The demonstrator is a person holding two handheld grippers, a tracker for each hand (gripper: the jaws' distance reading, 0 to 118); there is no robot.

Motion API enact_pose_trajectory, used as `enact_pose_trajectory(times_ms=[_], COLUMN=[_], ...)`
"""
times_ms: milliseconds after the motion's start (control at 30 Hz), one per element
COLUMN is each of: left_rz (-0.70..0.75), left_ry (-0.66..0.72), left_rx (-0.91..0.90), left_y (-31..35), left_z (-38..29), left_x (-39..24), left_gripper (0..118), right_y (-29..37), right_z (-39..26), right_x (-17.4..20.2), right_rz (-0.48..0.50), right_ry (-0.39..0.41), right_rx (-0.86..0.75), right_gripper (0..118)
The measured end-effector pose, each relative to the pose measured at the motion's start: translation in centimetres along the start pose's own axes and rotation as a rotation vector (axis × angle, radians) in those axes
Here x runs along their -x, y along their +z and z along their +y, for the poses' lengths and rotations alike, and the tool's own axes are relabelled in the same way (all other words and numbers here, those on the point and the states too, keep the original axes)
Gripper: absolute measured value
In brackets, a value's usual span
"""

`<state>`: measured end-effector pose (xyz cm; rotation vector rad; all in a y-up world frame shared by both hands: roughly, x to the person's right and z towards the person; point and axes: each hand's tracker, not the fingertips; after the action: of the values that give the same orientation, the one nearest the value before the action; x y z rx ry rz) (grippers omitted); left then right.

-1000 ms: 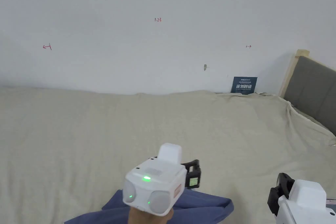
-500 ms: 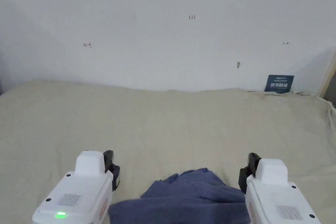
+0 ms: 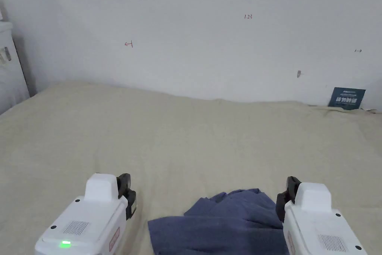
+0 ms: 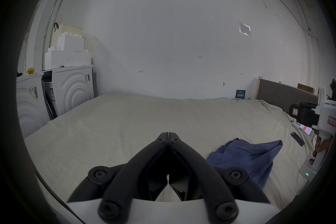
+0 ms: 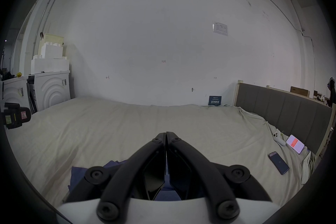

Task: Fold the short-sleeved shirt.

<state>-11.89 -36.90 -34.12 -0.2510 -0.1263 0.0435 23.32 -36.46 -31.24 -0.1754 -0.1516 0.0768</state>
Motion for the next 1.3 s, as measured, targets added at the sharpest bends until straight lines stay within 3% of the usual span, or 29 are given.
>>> enact_pose_trajectory(times_ms=[333,400,467,500,533,767,900,1000,1100,1133,1167,1200,1300], left_rz=[-0.099,-0.112,-0.124,-0.120,-0.123,-0.090,-0.060,-0.046,-0.035,-0.077,-0.159,-0.067,-0.084], left_ry=[0.097,0.103,0.082,0.065,0.053,0.018,-0.114,-0.144,-0.261,-0.279,-0.237,-0.290,-0.225], left_rx=[0.418,0.499,0.568,0.598,0.619,0.713,0.706,0.710,0.685,0.683,0.684,0.671,0.658], left_y=[-7.3,-8.7,-10.2,-10.7,-10.7,-12.3,-11.4,-11.4,-10.5,-10.2,-9.9,-9.5,-8.5], left_z=[-3.9,-4.8,-5.8,-6.2,-6.1,-7.9,-7.9,-7.1,-7.1,-7.3,-7.4,-7.6,-7.0], left_x=[0.4,0.0,-0.4,-0.7,-1.3,-3.5,-5.1,-6.1,-7.9,-8.3,-8.6,-8.8,-8.2], left_gripper=[0,15,57,70,75,75,71,57,31,13,4,2,0], right_y=[0.0,-0.1,-0.2,-0.3,-0.4,-1.1,-1.1,-0.9,-0.7,-0.7,-0.7,-0.7,-0.6], right_z=[-0.7,-0.9,-1.0,-1.1,-1.1,-1.9,-2.2,-2.5,-2.8,-2.9,-3.1,-3.2,-3.5], right_x=[-0.4,-0.5,-0.5,-0.5,-0.5,-0.7,-1.0,-1.1,-1.2,-1.3,-1.3,-1.4,-1.8], right_rz=[-0.009,-0.009,-0.007,-0.007,-0.007,-0.003,-0.005,-0.005,-0.005,-0.006,-0.007,-0.008,-0.011], right_ry=[0.006,0.011,0.011,0.011,0.012,0.010,0.014,0.013,0.012,0.008,0.006,0.005,0.005], right_rx=[0.033,0.039,0.046,0.050,0.054,0.081,0.097,0.098,0.105,0.107,0.109,0.112,0.118], right_gripper=[0,0,0,0,0,0,0,0,0,0,0,0,0])
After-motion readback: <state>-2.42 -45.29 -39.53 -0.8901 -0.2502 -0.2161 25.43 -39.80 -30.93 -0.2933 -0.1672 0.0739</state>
